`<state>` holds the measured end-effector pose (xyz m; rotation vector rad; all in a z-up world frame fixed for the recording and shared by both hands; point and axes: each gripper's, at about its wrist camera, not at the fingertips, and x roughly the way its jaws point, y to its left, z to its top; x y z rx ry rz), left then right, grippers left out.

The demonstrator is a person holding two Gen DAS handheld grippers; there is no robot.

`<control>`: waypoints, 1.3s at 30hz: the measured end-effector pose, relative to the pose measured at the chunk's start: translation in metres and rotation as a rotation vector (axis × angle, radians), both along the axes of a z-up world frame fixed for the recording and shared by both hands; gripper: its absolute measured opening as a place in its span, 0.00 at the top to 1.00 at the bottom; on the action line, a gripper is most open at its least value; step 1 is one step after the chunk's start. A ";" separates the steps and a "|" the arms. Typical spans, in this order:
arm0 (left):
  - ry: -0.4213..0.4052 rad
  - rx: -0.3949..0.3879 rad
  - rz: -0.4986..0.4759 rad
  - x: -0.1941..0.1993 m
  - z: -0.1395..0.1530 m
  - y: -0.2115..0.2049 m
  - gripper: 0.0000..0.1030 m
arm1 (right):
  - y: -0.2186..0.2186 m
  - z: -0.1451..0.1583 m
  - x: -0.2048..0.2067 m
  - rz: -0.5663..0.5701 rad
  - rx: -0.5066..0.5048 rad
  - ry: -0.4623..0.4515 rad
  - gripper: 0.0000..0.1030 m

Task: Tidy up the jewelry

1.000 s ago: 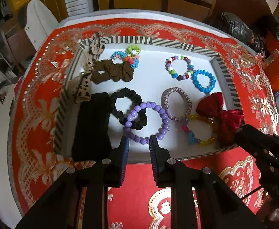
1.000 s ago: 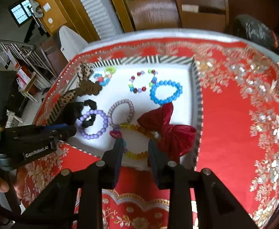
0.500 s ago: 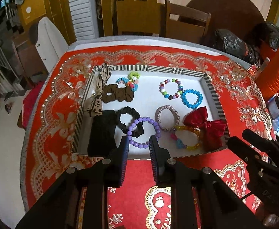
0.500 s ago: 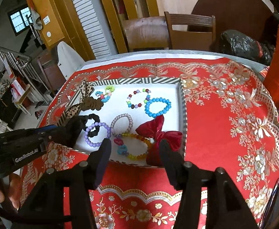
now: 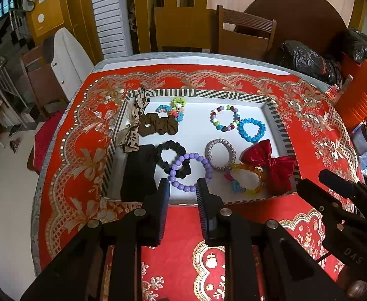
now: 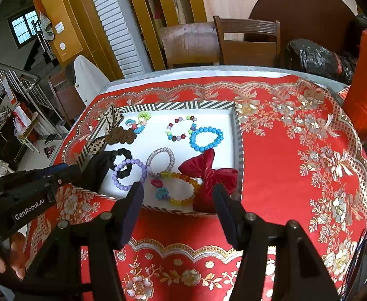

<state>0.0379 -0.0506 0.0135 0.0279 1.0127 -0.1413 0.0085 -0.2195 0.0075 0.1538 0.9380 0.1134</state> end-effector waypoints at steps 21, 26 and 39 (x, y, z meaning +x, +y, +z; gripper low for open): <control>-0.009 0.006 -0.005 -0.009 0.003 -0.002 0.91 | 0.001 0.003 -0.007 0.006 0.011 -0.004 0.42; -0.010 0.003 -0.004 -0.011 0.004 -0.001 0.91 | 0.001 0.003 -0.008 0.002 0.013 -0.002 0.42; -0.048 0.004 -0.017 -0.015 0.006 -0.003 0.91 | -0.013 0.003 -0.011 -0.024 0.033 -0.005 0.42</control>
